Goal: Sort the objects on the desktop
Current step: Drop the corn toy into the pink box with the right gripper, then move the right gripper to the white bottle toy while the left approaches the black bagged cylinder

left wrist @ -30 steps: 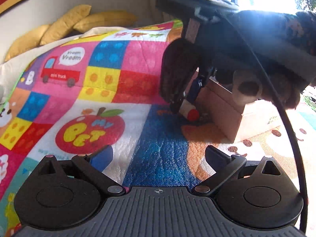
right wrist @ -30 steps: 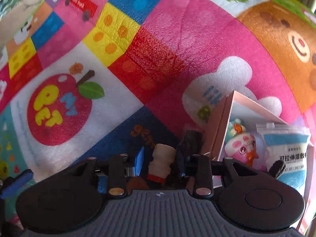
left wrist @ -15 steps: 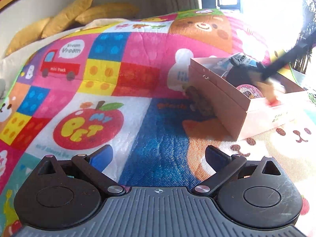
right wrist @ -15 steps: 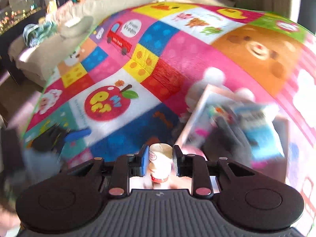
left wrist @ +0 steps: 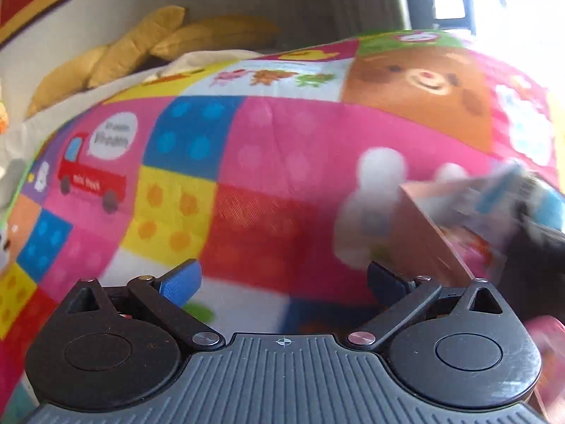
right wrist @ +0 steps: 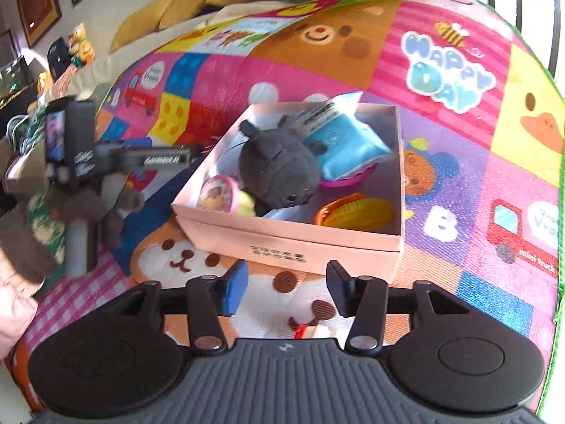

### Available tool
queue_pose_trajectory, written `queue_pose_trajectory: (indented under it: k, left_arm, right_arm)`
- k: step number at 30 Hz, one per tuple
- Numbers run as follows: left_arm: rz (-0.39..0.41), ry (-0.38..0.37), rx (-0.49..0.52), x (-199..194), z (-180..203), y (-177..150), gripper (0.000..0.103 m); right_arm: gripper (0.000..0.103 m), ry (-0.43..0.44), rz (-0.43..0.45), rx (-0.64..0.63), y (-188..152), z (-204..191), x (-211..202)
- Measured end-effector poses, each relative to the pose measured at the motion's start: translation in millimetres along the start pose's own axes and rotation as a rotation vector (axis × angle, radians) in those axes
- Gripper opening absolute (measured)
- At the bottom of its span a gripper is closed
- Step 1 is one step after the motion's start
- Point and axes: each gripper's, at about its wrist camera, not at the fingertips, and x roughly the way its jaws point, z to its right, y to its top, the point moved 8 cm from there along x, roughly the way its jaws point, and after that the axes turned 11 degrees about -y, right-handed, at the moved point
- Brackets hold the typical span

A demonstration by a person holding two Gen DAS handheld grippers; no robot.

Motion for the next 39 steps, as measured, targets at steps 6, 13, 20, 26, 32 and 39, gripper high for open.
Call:
queue_pose_trajectory:
  k: [6,13,20,26,32,39]
  left_arm:
    - [-0.056,-0.031,0.104,53,2,13,0.102]
    - [-0.077,-0.232,0.292,37,13,-16,0.102]
    - [-0.108,-0.360,0.375,-30,25,-58,0.102]
    - [-0.138,-0.498,0.398,-100,52,-101,0.102]
    - [-0.065,-0.570,0.388,-168,98,-125,0.103]
    - [-0.110,-0.494,0.402,-163,145,-125,0.103]
  right_arm:
    - [0.066,-0.025,0.012,0.050,-13,25,6]
    - [0.075,-0.041,-0.004,0.138,-22,57,15]
    - [0.079,-0.056,0.033,0.130,-24,53,17]
    - [0.085,-0.055,0.080,0.085,-30,38,3]
    - [0.093,-0.071,0.138,0.068,-39,30,-15]
    - [0.102,-0.078,0.127,0.149,-64,38,-10]
